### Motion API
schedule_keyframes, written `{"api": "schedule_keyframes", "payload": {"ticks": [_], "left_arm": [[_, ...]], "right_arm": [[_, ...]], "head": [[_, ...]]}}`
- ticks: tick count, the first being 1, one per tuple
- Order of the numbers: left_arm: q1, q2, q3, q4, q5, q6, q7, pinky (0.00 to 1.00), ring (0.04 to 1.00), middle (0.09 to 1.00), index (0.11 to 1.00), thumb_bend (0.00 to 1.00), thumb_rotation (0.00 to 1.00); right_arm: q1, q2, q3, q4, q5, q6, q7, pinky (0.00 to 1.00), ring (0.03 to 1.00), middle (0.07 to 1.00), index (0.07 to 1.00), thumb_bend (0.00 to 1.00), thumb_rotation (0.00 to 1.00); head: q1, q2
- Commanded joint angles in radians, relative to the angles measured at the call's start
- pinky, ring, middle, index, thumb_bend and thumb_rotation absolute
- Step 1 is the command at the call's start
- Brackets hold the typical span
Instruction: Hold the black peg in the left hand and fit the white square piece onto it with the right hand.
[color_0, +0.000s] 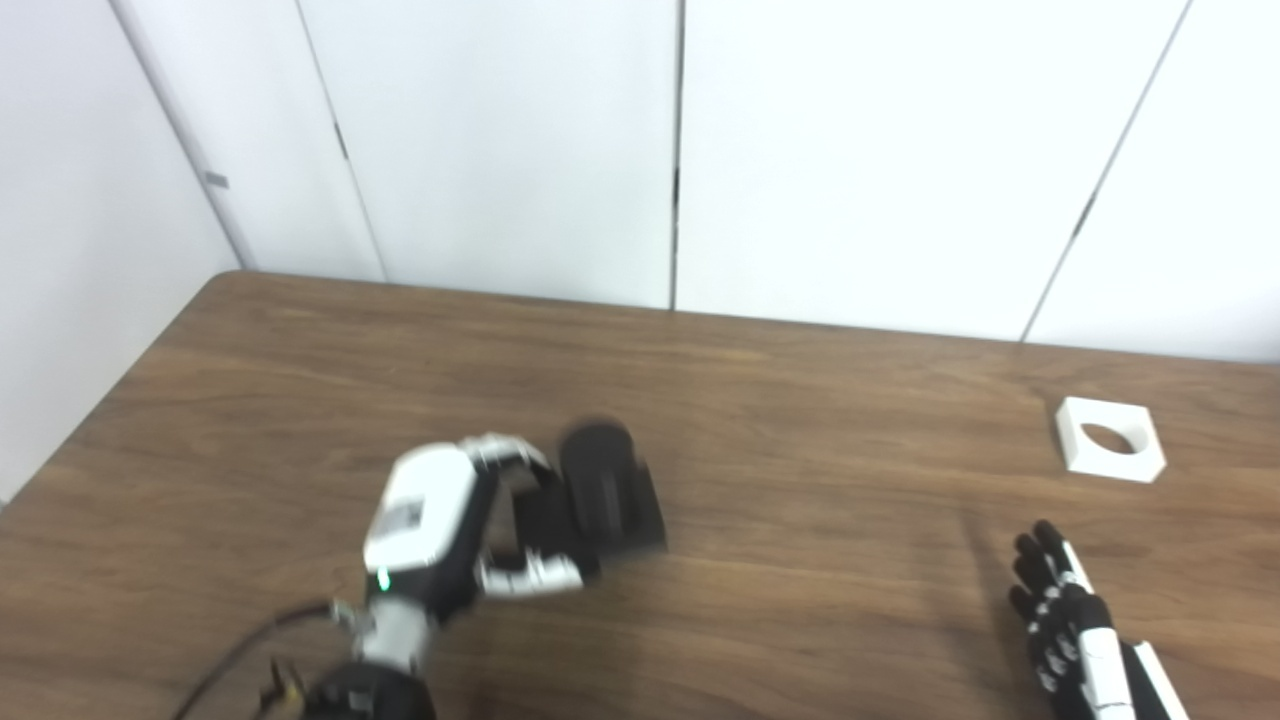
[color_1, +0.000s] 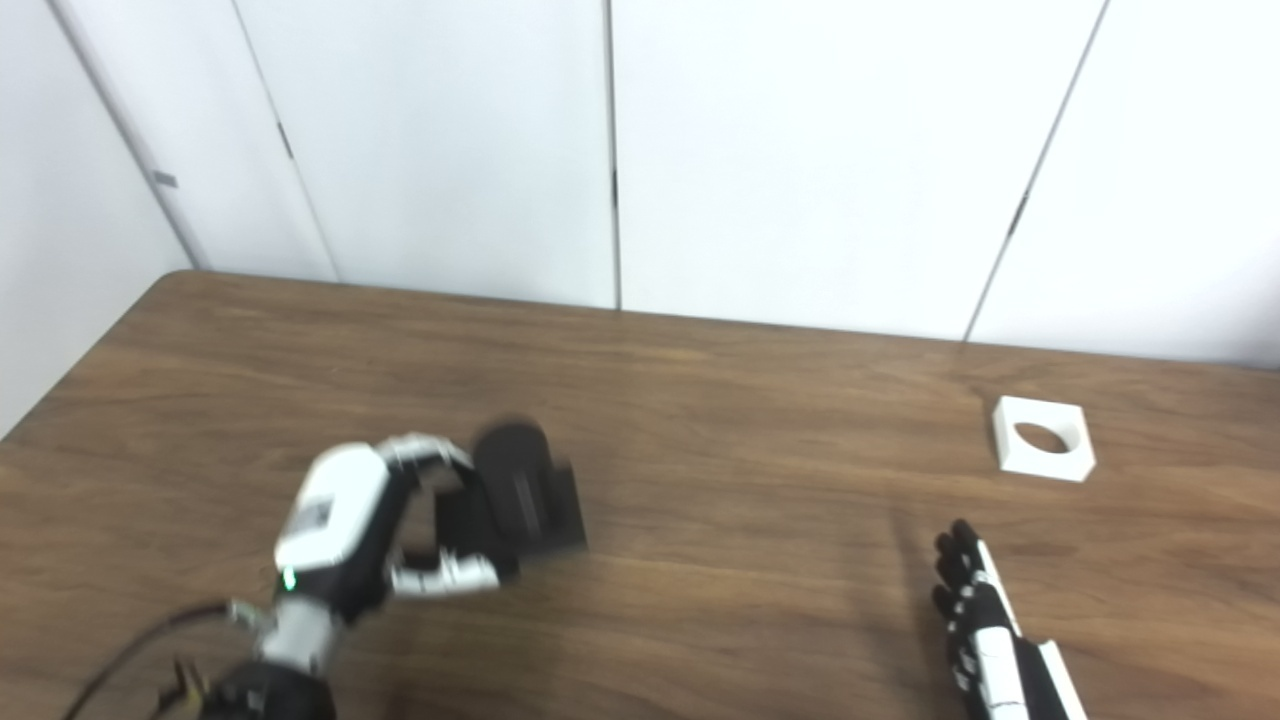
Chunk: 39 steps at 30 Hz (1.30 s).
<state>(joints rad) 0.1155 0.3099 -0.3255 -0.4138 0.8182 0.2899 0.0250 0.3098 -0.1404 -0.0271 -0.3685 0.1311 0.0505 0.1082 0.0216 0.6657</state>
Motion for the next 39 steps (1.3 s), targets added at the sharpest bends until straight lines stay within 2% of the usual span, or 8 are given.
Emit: {"api": "schedule_keyframes", "payload": {"ticks": [1,11,22,25,30,32,35,39], "left_arm": [[0.018,-0.003,-0.021,-0.049,0.034,-0.069,0.007,0.64,0.778,0.733,0.489,0.50,0.05],[0.142,-0.058,-0.103,0.003,0.082,-0.235,0.008,0.65,0.788,0.749,0.490,0.50,0.04],[0.176,-0.070,-0.121,0.098,0.115,-0.305,0.029,0.68,0.794,0.755,0.490,0.50,0.04],[0.176,-0.063,-0.116,0.114,0.123,-0.310,0.029,0.69,0.792,0.756,0.490,0.51,0.04],[0.171,-0.040,-0.104,0.122,0.133,-0.311,0.012,0.74,0.793,0.755,0.490,0.51,0.04],[0.171,-0.033,-0.100,0.124,0.130,-0.317,0.014,0.74,0.788,0.752,0.490,0.51,0.04],[0.171,-0.023,-0.095,0.126,0.124,-0.329,0.011,0.74,0.784,0.748,0.490,0.51,0.04],[0.174,-0.015,-0.093,0.129,0.120,-0.343,0.009,0.73,0.776,0.740,0.490,0.51,0.04]], "right_arm": [[-0.001,0.021,0.001,-0.036,-0.001,-0.003,-0.012,1.00,1.000,0.978,1.000,0.53,1.00],[0.002,0.023,0.013,-0.056,-0.009,0.019,-0.027,1.00,0.987,0.965,1.000,0.57,1.00],[0.005,0.024,0.023,-0.084,-0.040,0.056,-0.040,1.00,0.980,0.962,0.992,0.61,1.00],[0.002,0.033,0.022,-0.096,-0.046,0.059,-0.051,1.00,0.975,0.960,0.986,0.56,0.98],[-0.027,0.010,0.007,-0.159,-0.122,0.111,-0.083,1.00,0.976,0.935,0.934,0.46,0.67],[-0.050,-0.011,0.002,-0.180,-0.197,0.138,-0.093,0.92,0.929,0.916,0.902,0.51,0.51],[-0.095,-0.051,-0.011,-0.208,-0.259,0.209,-0.079,0.86,0.923,0.926,0.888,0.56,0.39],[-0.179,-0.143,-0.014,-0.199,-0.399,0.262,-0.054,0.99,0.994,0.943,0.857,0.65,0.29]], "head": [[-0.005,0.005],[-0.046,0.038],[-0.119,0.057],[-0.150,0.059],[-0.207,0.061],[-0.229,0.061],[-0.253,0.061],[-0.289,0.059]]}}
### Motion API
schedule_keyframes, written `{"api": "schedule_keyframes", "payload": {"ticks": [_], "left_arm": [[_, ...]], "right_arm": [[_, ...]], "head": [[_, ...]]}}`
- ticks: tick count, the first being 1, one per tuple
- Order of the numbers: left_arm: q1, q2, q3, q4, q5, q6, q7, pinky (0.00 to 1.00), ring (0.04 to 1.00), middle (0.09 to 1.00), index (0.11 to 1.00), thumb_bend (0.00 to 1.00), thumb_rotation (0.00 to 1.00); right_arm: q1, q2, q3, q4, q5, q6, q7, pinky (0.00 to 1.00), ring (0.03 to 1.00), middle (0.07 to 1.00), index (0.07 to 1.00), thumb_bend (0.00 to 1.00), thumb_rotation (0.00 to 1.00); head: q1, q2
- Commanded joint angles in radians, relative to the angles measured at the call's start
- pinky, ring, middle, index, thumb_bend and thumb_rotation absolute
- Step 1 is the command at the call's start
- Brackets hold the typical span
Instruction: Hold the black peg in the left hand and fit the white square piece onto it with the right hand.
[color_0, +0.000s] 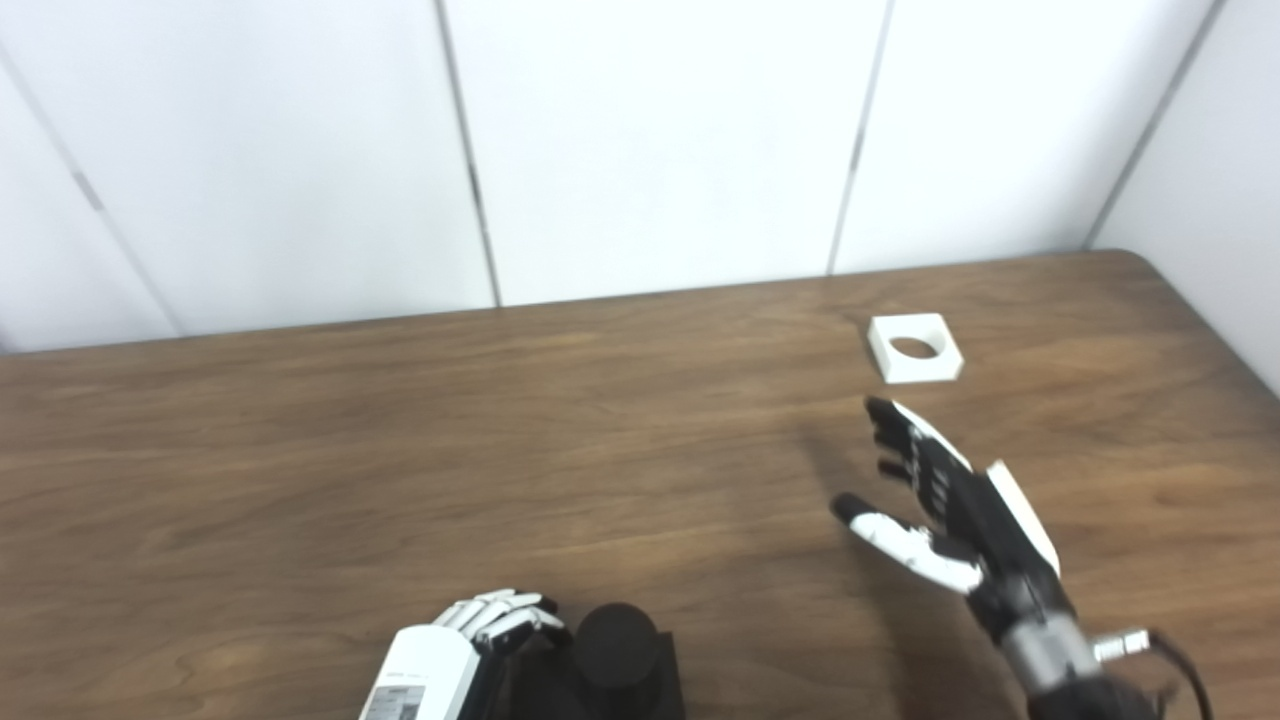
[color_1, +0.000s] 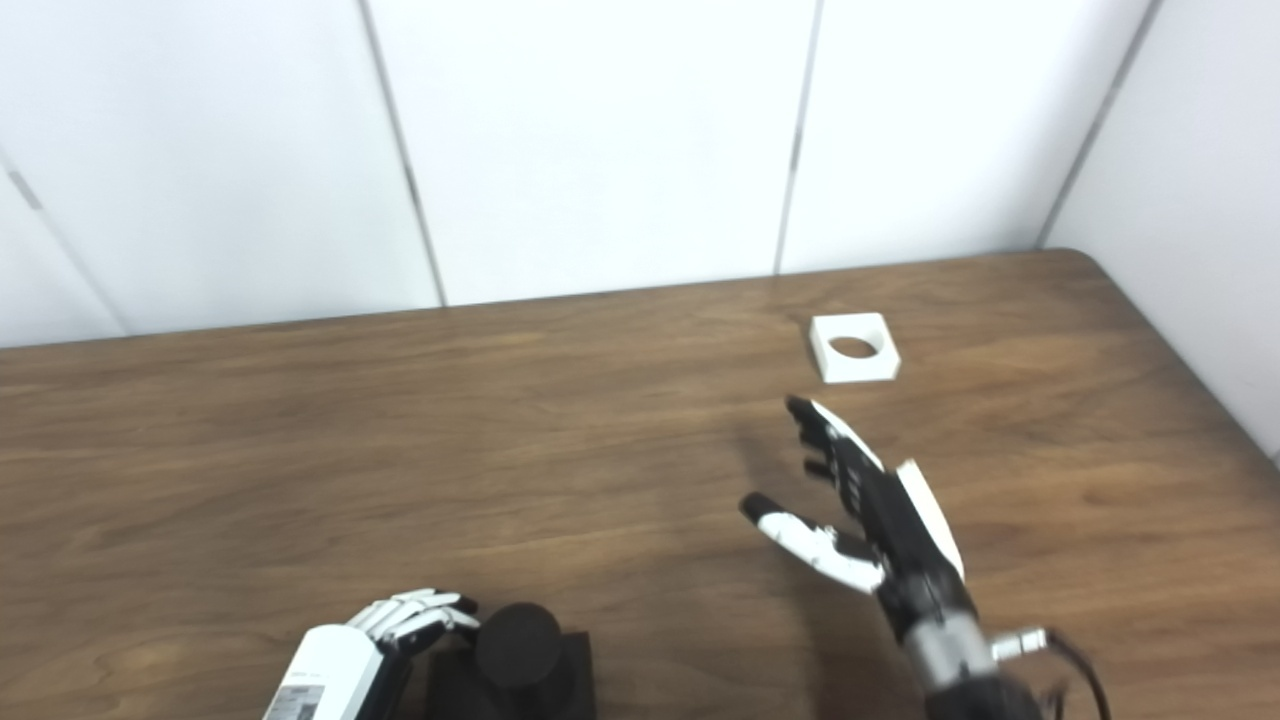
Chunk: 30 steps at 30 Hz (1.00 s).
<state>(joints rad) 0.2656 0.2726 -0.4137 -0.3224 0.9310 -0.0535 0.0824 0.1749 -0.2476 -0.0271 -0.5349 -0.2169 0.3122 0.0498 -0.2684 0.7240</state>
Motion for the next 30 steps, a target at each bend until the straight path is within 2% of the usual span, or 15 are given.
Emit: {"api": "schedule_keyframes", "payload": {"ticks": [1,5,11,15,19,27,30], "left_arm": [[0.025,0.023,-0.004,0.037,0.007,-0.002,-0.049,0.73,0.774,0.738,0.490,0.51,0.04],[0.027,0.028,0.001,0.038,0.005,-0.013,-0.043,0.72,0.770,0.732,0.490,0.51,0.04],[0.031,0.026,0.016,0.037,0.006,-0.019,-0.042,0.74,0.768,0.729,0.490,0.51,0.04],[0.031,0.027,0.024,0.033,0.008,-0.022,-0.049,0.73,0.770,0.733,0.490,0.51,0.04],[0.032,0.027,0.031,0.034,0.002,-0.028,-0.049,0.73,0.771,0.733,0.490,0.51,0.04],[0.040,0.027,0.035,0.026,0.003,-0.027,-0.056,0.73,0.770,0.731,0.490,0.51,0.04],[0.044,0.028,0.036,0.022,0.005,-0.027,-0.057,0.73,0.769,0.729,0.490,0.51,0.04]], "right_arm": [[-0.074,-0.064,-0.013,-0.019,-0.091,0.013,0.009,0.99,0.997,0.945,0.843,0.68,0.28],[-0.175,-0.144,-0.015,0.031,-0.177,0.060,0.034,1.00,1.000,0.962,0.803,0.82,0.27],[-0.323,-0.245,0.004,0.125,-0.264,0.096,0.093,1.00,1.000,0.989,0.803,0.90,0.21],[-0.414,-0.296,0.028,0.215,-0.303,0.092,0.123,0.99,1.000,0.999,0.804,0.92,0.19],[-0.489,-0.321,0.052,0.313,-0.335,0.093,0.137,1.00,1.000,1.000,0.803,0.94,0.19],[-0.601,-0.371,0.118,0.492,-0.373,0.052,0.166,1.00,1.000,1.000,0.811,0.95,0.18],[-0.637,-0.393,0.152,0.544,-0.390,0.065,0.198,1.00,1.000,1.000,0.826,0.93,0.19]], "head": [[-0.005,-0.001],[-0.022,-0.002],[-0.041,0.002],[-0.044,0.003],[-0.044,0.003],[-0.045,0.009],[-0.043,0.013]]}}
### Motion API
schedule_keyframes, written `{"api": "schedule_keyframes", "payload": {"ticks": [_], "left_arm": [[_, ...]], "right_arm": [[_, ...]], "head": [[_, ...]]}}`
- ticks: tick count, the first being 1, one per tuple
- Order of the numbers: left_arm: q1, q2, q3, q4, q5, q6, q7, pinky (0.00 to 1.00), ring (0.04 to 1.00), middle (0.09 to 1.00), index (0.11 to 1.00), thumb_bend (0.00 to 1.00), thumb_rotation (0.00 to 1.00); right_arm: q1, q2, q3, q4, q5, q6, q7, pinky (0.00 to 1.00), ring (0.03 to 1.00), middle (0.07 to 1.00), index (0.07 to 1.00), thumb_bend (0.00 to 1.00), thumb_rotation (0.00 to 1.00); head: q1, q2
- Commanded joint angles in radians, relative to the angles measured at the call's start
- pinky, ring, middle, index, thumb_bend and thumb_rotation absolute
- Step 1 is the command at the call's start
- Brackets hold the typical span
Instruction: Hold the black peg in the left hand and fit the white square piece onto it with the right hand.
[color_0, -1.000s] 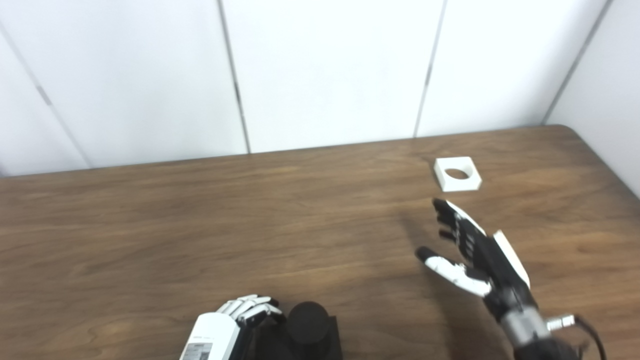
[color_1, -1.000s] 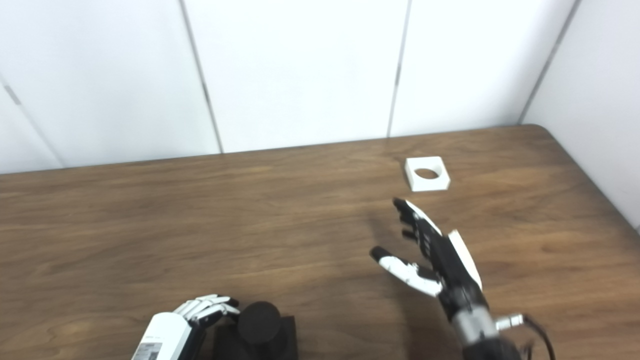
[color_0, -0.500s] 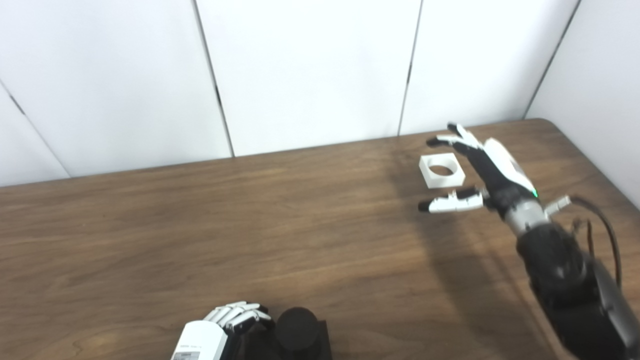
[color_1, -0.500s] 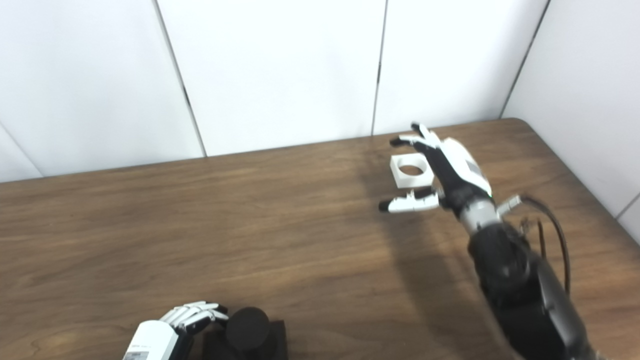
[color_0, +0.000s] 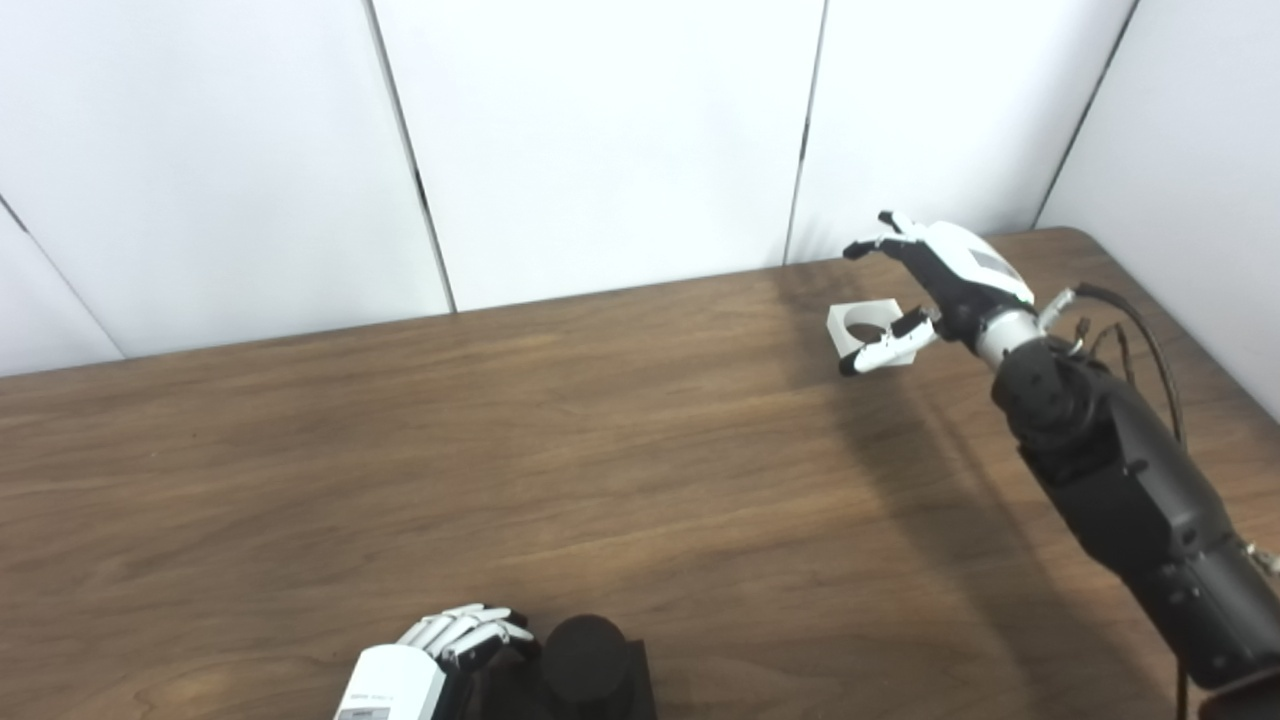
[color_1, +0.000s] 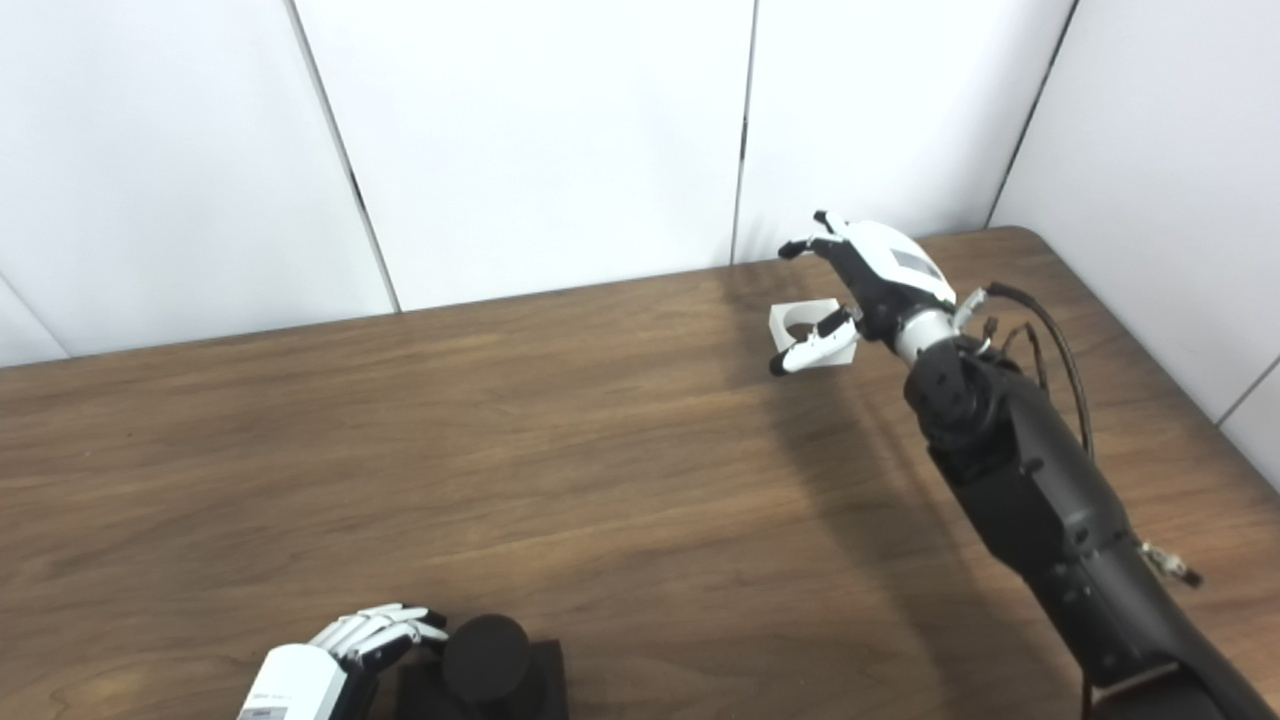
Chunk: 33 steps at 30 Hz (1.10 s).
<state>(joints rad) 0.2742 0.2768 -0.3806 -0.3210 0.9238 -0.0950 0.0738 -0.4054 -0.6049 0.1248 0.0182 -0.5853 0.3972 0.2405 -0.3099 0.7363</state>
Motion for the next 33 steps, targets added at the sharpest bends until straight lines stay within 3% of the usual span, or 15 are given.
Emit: {"api": "schedule_keyframes", "payload": {"ticks": [1,7,18,29,33], "left_arm": [[0.037,0.024,0.004,0.018,0.011,0.014,-0.048,0.73,0.769,0.729,0.490,0.51,0.04],[0.040,0.024,0.008,0.007,0.009,0.016,-0.054,0.72,0.764,0.723,0.490,0.51,0.04],[0.045,0.017,0.017,-0.008,0.006,0.019,-0.072,0.72,0.766,0.724,0.490,0.51,0.04],[0.049,0.007,0.021,-0.023,0.016,0.016,-0.077,0.71,0.764,0.720,0.490,0.51,0.04],[0.051,0.003,0.024,-0.029,0.018,0.019,-0.082,0.71,0.765,0.721,0.490,0.51,0.04]], "right_arm": [[-0.071,-0.046,0.015,0.011,-0.031,-0.016,0.022,1.00,1.000,1.000,0.829,0.93,0.19],[-0.147,-0.089,0.095,0.114,-0.074,-0.023,0.100,1.00,1.000,0.999,0.818,0.94,0.18],[-0.255,-0.116,0.209,0.248,-0.139,-0.054,0.202,1.00,1.000,0.980,0.810,0.96,0.18],[-0.283,-0.096,0.244,0.322,-0.172,-0.074,0.188,0.99,1.000,0.973,0.803,0.92,0.18],[-0.280,-0.101,0.249,0.337,-0.178,-0.106,0.170,0.97,1.000,0.950,0.754,0.89,0.18]], "head": [[-0.001,0.002],[-0.002,0.006],[0.001,0.012],[0.007,0.015],[0.006,0.017]]}}
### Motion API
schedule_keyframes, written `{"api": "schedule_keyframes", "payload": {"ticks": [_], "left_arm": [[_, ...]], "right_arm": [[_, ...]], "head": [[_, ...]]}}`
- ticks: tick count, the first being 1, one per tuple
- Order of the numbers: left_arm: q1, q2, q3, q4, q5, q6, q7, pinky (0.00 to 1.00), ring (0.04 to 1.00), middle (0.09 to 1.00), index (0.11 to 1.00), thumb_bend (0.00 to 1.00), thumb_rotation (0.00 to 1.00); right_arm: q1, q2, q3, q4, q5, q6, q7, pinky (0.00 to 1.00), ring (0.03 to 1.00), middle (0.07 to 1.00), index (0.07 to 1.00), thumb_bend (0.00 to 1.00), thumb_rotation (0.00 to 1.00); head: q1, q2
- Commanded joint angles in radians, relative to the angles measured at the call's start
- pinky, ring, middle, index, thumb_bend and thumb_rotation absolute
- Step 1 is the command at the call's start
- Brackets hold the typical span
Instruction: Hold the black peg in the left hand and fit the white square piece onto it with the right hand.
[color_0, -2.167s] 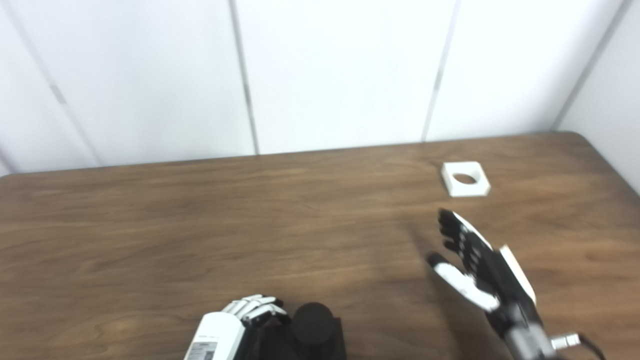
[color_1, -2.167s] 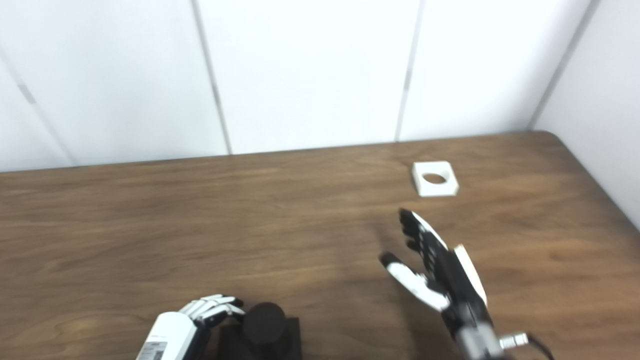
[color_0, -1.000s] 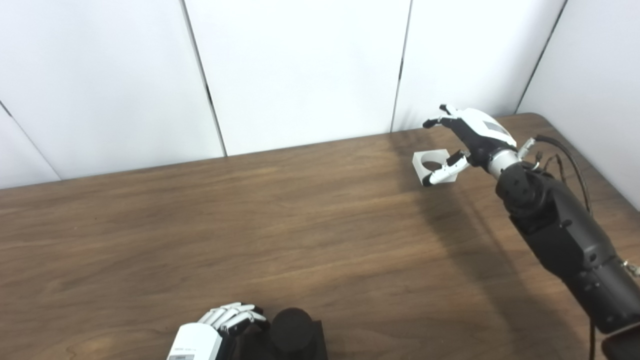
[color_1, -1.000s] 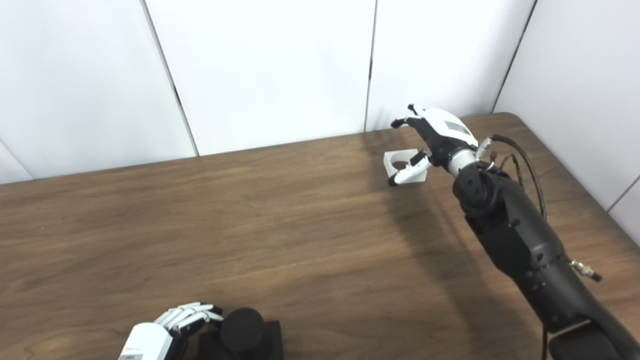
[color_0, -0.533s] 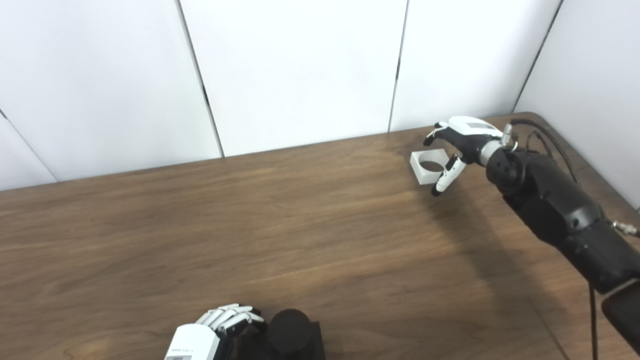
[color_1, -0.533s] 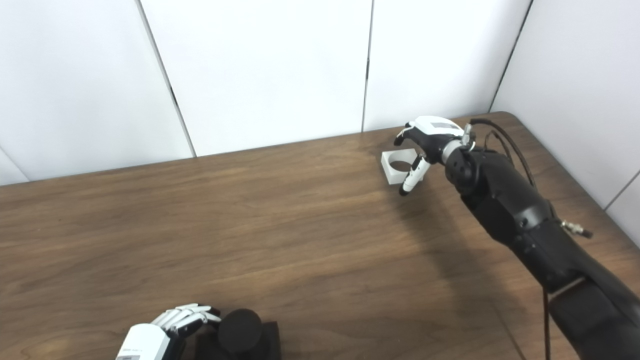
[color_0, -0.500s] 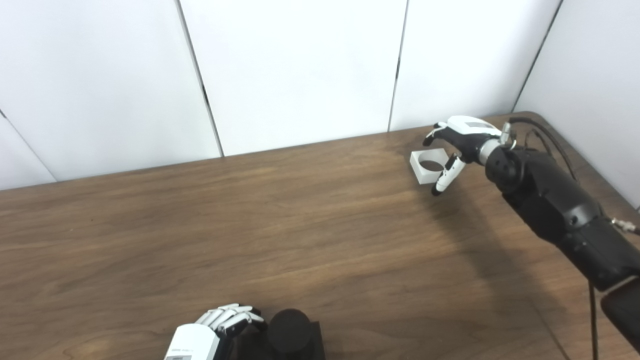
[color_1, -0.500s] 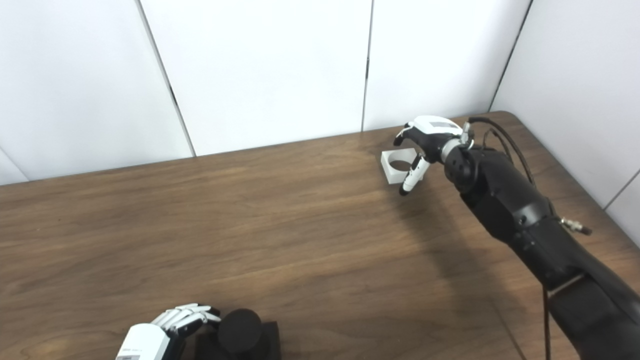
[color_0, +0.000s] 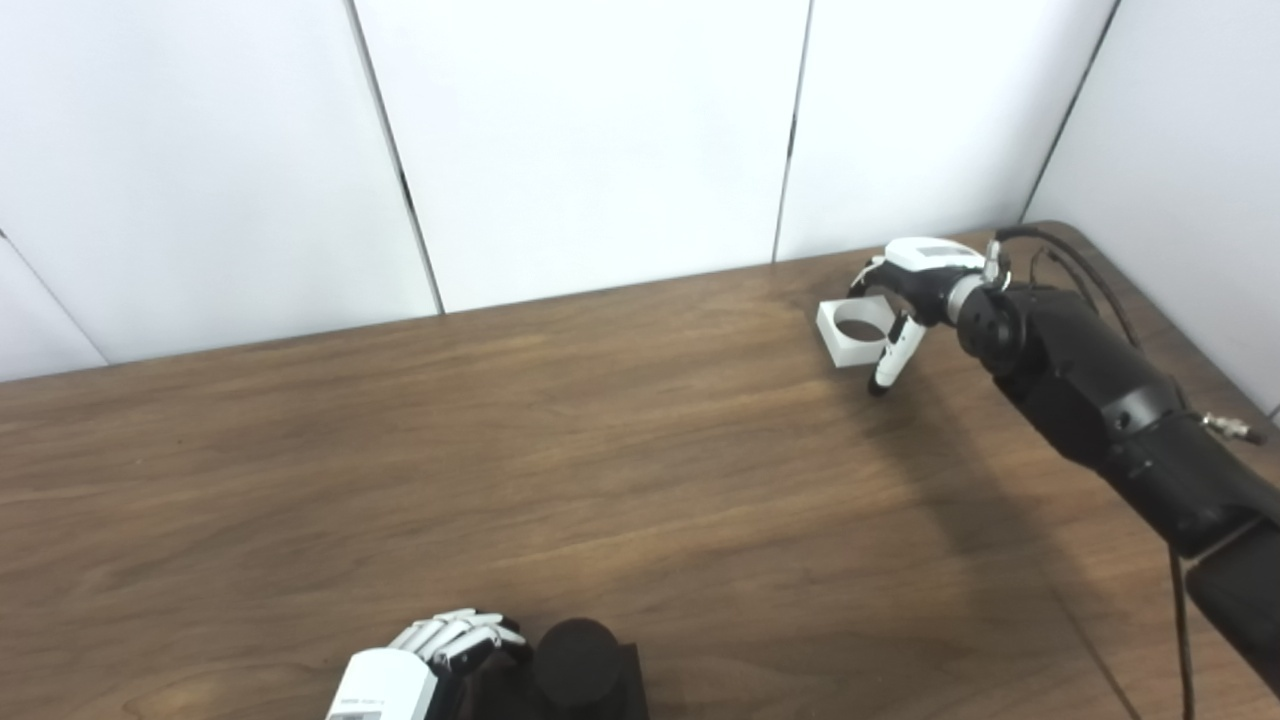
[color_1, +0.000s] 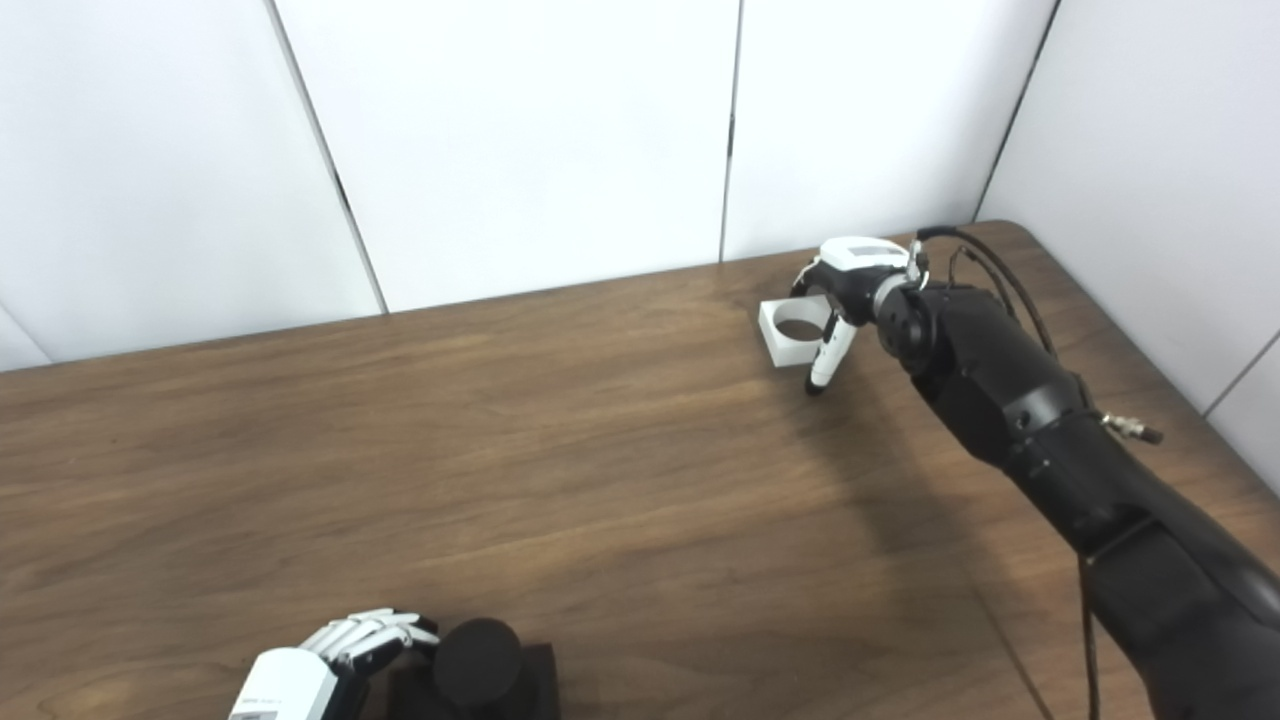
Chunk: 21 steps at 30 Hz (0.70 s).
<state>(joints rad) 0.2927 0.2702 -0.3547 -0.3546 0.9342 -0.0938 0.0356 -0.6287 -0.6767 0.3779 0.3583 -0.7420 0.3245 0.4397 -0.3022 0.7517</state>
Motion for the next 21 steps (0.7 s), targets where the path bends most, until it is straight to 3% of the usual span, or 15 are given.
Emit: {"api": "schedule_keyframes", "payload": {"ticks": [1,6,7,10,21], "left_arm": [[0.033,0.008,-0.002,0.004,0.007,0.018,-0.046,0.71,0.765,0.721,0.490,0.51,0.04],[0.032,0.004,-0.002,0.002,0.006,0.015,-0.046,0.71,0.761,0.718,0.489,0.51,0.04],[0.032,0.003,-0.002,0.001,0.007,0.015,-0.046,0.71,0.761,0.718,0.489,0.51,0.04],[0.032,0.002,-0.001,0.000,0.010,0.011,-0.042,0.70,0.759,0.716,0.489,0.51,0.04],[0.033,-0.013,-0.003,-0.003,0.018,0.015,-0.044,0.70,0.759,0.715,0.489,0.51,0.04]], "right_arm": [[-0.056,-0.030,-0.003,0.003,-0.024,-0.043,-0.036,0.95,1.000,0.934,0.724,0.88,0.18],[-0.055,-0.023,-0.009,0.034,-0.024,-0.081,-0.074,0.93,0.983,0.879,0.621,0.84,0.13],[-0.054,-0.022,-0.012,0.040,-0.019,-0.096,-0.086,0.91,0.968,0.859,0.544,0.65,0.13],[-0.048,-0.018,-0.017,0.056,-0.018,-0.143,-0.134,0.85,0.914,0.793,0.492,0.54,0.13],[-0.031,-0.011,-0.022,0.036,-0.035,-0.159,-0.166,0.82,0.879,0.765,0.483,0.52,0.12]], "head": [[-0.001,0.001],[0.003,0.003],[0.003,0.003],[0.003,0.004],[0.015,0.006]]}}
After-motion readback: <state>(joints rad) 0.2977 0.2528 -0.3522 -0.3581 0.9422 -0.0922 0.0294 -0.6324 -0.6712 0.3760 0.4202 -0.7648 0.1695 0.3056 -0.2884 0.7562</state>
